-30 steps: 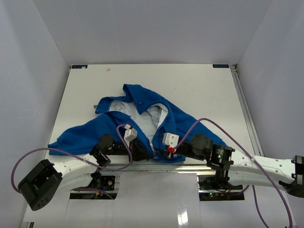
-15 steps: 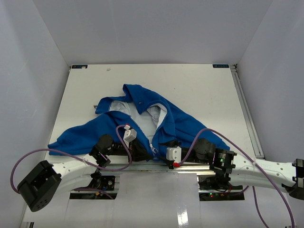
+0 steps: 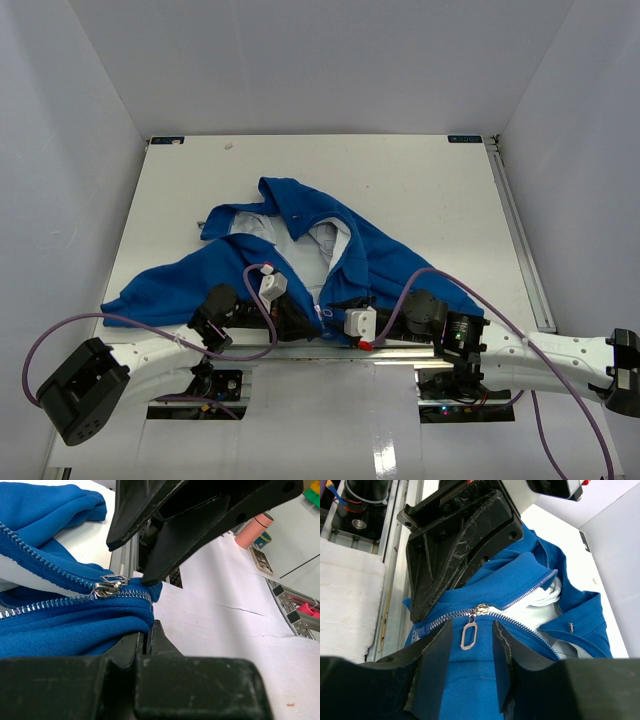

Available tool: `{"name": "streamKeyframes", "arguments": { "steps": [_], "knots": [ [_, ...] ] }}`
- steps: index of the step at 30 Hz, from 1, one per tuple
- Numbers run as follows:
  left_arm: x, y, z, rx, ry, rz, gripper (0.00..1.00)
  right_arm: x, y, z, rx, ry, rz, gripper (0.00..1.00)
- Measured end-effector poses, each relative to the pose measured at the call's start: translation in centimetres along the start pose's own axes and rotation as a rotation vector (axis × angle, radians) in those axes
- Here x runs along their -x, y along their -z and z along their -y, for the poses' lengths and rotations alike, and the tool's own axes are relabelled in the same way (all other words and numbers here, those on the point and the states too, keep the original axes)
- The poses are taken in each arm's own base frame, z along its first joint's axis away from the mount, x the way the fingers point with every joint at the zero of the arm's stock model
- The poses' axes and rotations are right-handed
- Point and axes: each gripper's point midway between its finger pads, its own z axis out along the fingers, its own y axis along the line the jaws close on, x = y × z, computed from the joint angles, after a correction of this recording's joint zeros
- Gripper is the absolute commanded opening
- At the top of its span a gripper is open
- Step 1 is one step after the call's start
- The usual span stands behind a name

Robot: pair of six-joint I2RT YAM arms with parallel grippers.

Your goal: Zip up the jacket

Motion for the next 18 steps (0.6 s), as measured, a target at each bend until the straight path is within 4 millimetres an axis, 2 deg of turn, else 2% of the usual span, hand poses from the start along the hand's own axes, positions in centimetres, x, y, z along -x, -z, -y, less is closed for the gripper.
{"name": "streamKeyframes", "arguments": {
  "steps": [5,11,18],
  "knots": [
    [0.0,0.0,0.0,-0.001,-0.001,0.001,0.00,-0.2,0.0,0.2,-0.017,-0.018,-0.011,0.35],
    [0.0,0.0,0.1,-0.003,0.001,0.002,0.00,-1.3,0.1,0.4,-0.059,-0.067,-0.048,0.41],
    [-0.1,0.0,0.2,-0.008,0.005,-0.001,0.00,-3.8,0.3,-0.8,-0.070,-0.109,-0.120,0.50]
  ]
}}
